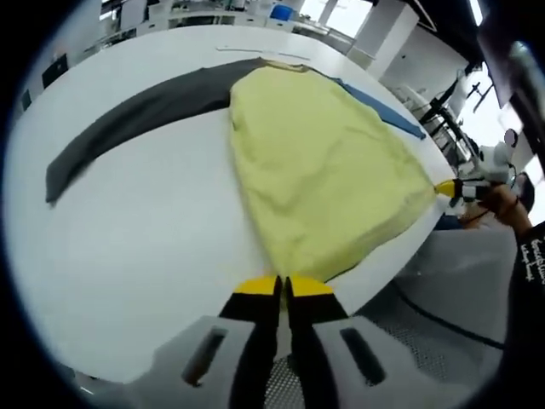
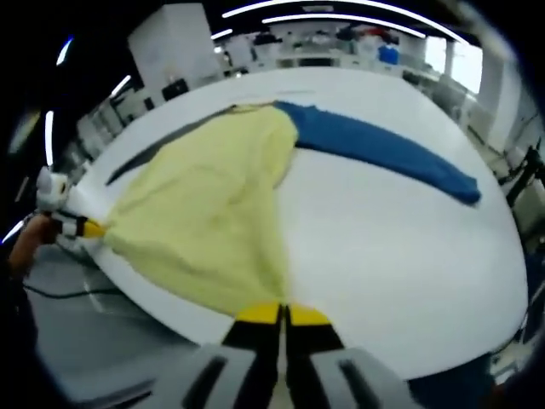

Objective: Fold the garment on the visible template until the final outline fits inside the template.

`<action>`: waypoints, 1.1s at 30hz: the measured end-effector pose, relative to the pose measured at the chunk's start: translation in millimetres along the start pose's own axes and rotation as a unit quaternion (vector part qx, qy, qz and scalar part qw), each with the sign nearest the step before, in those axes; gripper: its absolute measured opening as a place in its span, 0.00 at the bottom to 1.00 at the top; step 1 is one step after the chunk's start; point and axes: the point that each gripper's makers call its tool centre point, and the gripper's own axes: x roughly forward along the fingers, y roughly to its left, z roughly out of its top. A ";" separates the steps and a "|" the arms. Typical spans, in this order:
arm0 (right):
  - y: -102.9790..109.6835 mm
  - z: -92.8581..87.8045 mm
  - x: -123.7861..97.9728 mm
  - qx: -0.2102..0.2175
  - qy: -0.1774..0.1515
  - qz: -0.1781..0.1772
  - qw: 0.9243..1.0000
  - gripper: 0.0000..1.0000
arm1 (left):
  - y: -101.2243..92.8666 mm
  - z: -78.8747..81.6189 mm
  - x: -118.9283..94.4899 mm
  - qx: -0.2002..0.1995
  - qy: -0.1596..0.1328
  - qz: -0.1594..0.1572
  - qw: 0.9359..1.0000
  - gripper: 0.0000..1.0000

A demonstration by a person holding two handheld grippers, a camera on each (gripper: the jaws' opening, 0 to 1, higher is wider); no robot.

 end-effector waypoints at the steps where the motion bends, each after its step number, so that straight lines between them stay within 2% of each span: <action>1: 1.1 -4.0 0.2 0.001 0.009 -0.003 1.000 0.00 | -0.2 -1.3 0.1 0.001 0.003 0.000 1.000 0.00; 4: 0.3 -9.0 1.8 0.006 0.016 -0.006 1.000 0.00 | 0.2 -5.4 0.9 0.002 0.012 0.003 1.000 0.00; 15: -1.5 -7.4 -1.9 0.017 0.014 -0.008 1.000 0.00 | -8.0 -13.8 -0.5 -0.003 0.027 -0.004 1.000 0.00; 18: 1.5 -8.6 -2.2 0.001 0.022 0.001 1.000 0.00 | -8.2 -13.5 -1.0 0.009 0.023 0.000 1.000 0.01; 21: 0.0 -7.0 -2.6 -0.001 0.018 0.004 1.000 0.00 | -2.2 -10.6 -3.2 0.032 0.015 0.012 0.999 0.08; 23: -5.5 -4.3 -3.5 0.002 0.008 0.001 1.000 0.01 | 0.8 -5.2 -6.9 0.037 -0.002 0.017 0.999 0.17; 24: -6.8 -3.2 -4.1 0.001 0.005 0.001 1.000 0.04 | 1.1 -2.6 -7.9 0.038 -0.009 0.016 0.999 0.21; 27: -12.2 4.9 -6.2 0.009 -0.022 0.000 1.000 0.22 | -1.5 7.0 -11.5 0.044 -0.042 0.010 0.998 0.29; 29: -19.1 10.9 -6.4 0.017 -0.034 0.000 0.999 0.32 | -1.1 11.2 -12.2 0.054 -0.057 0.011 0.997 0.38; 33: -30.0 19.9 -10.5 0.019 -0.052 -0.001 0.998 0.43 | -1.0 20.2 -13.6 0.075 -0.083 0.019 0.994 0.55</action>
